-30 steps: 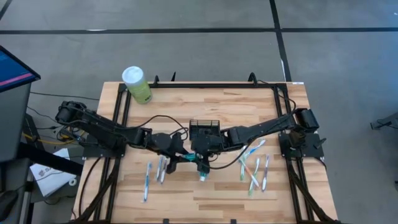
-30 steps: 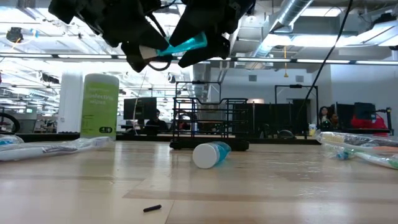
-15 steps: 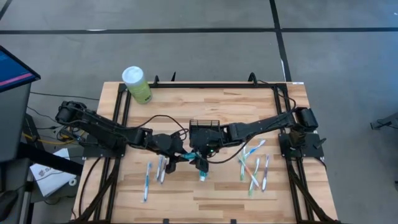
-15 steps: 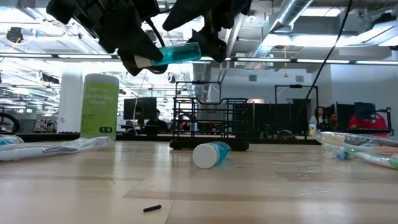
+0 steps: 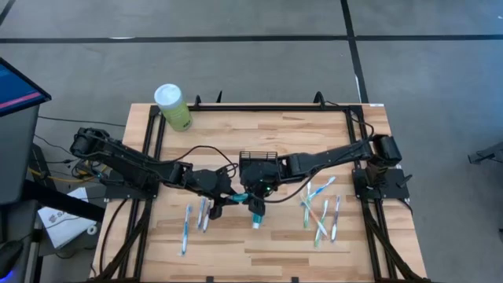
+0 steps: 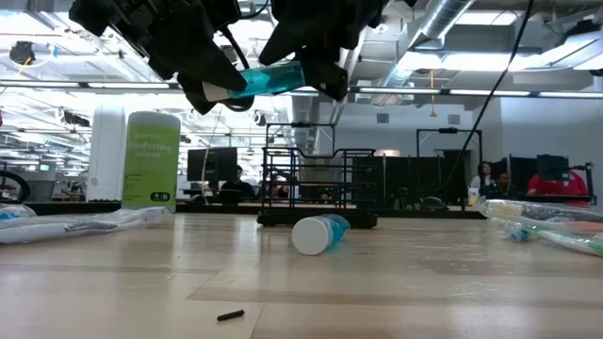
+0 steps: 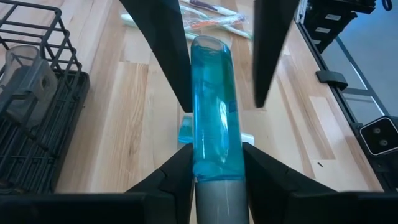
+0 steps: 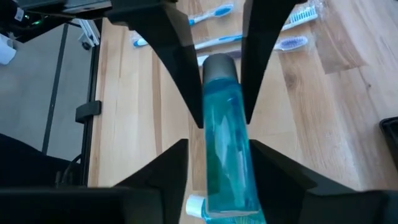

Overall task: Pick & Place toothbrushing station
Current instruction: Put the left blue mouthwash into the black mesh organizer

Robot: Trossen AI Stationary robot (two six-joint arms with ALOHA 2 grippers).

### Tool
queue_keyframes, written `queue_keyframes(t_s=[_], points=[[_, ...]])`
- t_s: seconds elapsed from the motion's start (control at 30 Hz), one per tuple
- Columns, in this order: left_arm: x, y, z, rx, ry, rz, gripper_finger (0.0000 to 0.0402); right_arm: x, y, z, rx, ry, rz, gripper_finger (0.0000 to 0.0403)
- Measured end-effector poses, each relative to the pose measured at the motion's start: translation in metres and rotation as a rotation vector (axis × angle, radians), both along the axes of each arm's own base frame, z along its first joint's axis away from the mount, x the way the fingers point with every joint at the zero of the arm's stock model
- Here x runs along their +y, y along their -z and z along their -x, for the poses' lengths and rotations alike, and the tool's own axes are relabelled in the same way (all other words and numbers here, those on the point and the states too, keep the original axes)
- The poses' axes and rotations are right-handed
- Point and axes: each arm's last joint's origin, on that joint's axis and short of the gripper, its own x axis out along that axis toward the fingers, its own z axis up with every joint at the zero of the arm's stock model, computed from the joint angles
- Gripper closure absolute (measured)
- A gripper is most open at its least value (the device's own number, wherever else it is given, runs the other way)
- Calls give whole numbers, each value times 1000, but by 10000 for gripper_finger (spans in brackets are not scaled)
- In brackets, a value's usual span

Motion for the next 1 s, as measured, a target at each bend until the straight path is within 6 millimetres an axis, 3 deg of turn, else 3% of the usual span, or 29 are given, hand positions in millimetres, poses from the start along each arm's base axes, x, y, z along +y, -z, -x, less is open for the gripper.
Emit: queue_keyframes(t_s=[0.23,0.43,1.0], points=[[0,0,0,-4,5,4,292,0,0,0,0,-16,-6,300],[-1,-1,-1,-11,5,8,293,1,0,0,1,-33,-23,308],[0,-2,-2,-29,-4,5,293,2,-2,-1,-13,-53,-56,198]])
